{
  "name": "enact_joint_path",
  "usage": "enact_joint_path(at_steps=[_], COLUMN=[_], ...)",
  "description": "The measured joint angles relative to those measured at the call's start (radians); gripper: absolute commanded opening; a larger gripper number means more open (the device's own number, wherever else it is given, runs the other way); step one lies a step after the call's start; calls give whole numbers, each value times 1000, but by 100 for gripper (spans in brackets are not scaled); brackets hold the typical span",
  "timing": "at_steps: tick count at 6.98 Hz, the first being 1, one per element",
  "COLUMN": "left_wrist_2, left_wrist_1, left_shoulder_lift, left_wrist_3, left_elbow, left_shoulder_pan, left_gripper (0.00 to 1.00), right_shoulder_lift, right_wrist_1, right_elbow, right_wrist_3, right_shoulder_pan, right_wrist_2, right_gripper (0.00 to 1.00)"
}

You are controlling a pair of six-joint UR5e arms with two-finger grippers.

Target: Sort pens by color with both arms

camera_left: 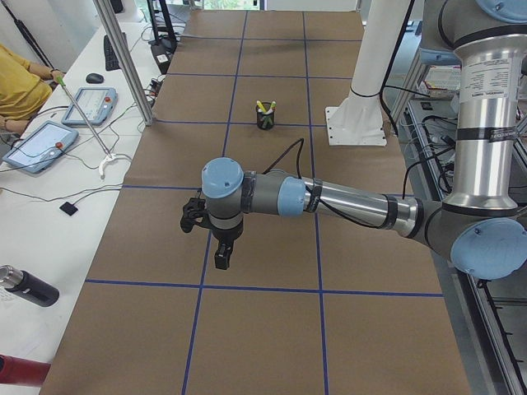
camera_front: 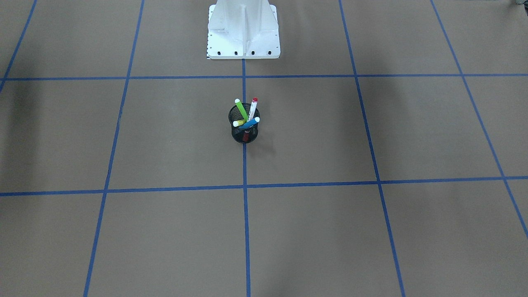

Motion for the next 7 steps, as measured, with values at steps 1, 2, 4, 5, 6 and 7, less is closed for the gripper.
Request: enact_joint_path(at_steps=[1, 2, 4, 5, 6, 7], left_wrist_2=[0, -1, 1, 1, -2, -30], left_wrist_1=[0, 0, -1, -3, -3, -2], left_shoulder_lift=[-2, -4, -18, -47, -76, -102], left_wrist_3=[0, 0, 2, -1, -11, -27], left_elbow=[-5, -20, -55, -56, -52, -39], left_shoulder_pan=[0, 0, 1, 6, 9, 12], left_gripper=[100, 100, 100, 100, 100, 100], right_shoulder_lift=[6, 12, 17, 14, 10, 18], right_wrist_1=[0, -1, 4, 30, 80, 132], right_elbow=[4, 1, 4, 5, -2, -6], right_wrist_3=[1, 2, 0, -1, 0, 3], right_shoulder_pan=[0, -1, 0, 0, 0, -9], right_wrist_2=[0, 1, 11, 40, 80, 113], right_gripper=[100, 100, 100, 100, 100, 100])
